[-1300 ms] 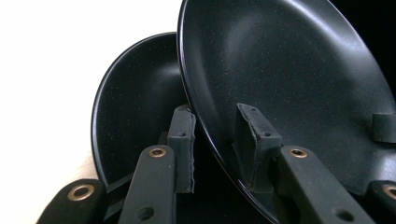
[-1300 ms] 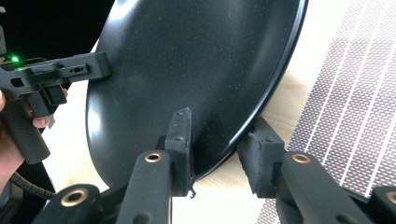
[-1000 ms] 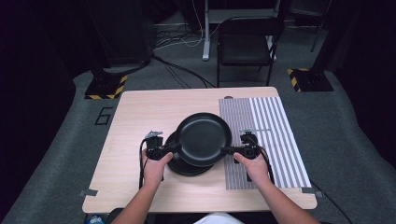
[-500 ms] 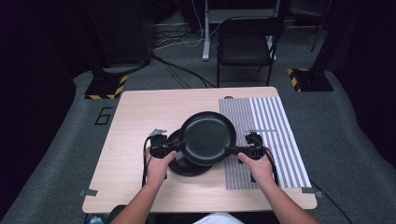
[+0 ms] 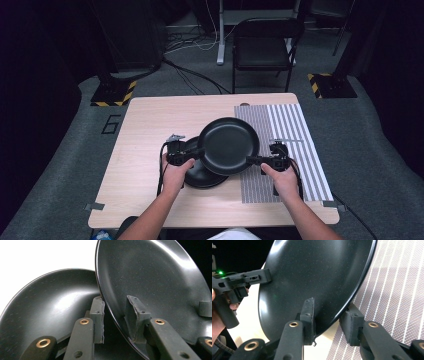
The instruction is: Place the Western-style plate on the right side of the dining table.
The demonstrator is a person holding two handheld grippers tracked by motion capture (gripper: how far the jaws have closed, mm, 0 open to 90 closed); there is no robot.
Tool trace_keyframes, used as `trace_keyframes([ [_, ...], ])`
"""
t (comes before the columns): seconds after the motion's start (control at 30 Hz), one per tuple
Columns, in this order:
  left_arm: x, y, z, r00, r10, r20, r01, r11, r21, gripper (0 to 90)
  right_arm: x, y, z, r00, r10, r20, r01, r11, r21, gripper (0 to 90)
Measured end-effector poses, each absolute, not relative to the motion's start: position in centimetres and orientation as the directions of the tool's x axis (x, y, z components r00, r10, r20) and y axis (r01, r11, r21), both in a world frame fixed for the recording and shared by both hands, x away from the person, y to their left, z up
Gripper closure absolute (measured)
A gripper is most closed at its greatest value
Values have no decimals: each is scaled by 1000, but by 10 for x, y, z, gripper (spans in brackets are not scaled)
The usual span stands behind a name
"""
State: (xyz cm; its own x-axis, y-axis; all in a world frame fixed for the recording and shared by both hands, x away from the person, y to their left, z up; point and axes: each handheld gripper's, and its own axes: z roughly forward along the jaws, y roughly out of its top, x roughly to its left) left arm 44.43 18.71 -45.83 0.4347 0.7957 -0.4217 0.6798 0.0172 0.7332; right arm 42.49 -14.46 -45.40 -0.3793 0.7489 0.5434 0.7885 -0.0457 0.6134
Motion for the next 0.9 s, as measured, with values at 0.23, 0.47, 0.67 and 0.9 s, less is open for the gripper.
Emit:
trace_keyframes([
  [0.23, 452, 175, -456, 451, 780, -434, 687, 8, 727, 683, 422, -156, -450, -362, 757, 544, 779, -76, 623, 659],
  [0.47, 456, 165, -451, 468, 770, -434, 675, 6, 738, 682, 421, -165, -448, -342, 753, 562, 774, -113, 623, 660],
  [0.67, 458, 159, -446, 483, 765, -426, 664, -4, 747, 683, 418, -171, -444, -339, 752, 565, 765, -129, 631, 660],
  [0.9, 461, 150, -442, 499, 760, -417, 655, -16, 755, 683, 416, -180, -439, -332, 758, 561, 754, -144, 641, 661],
])
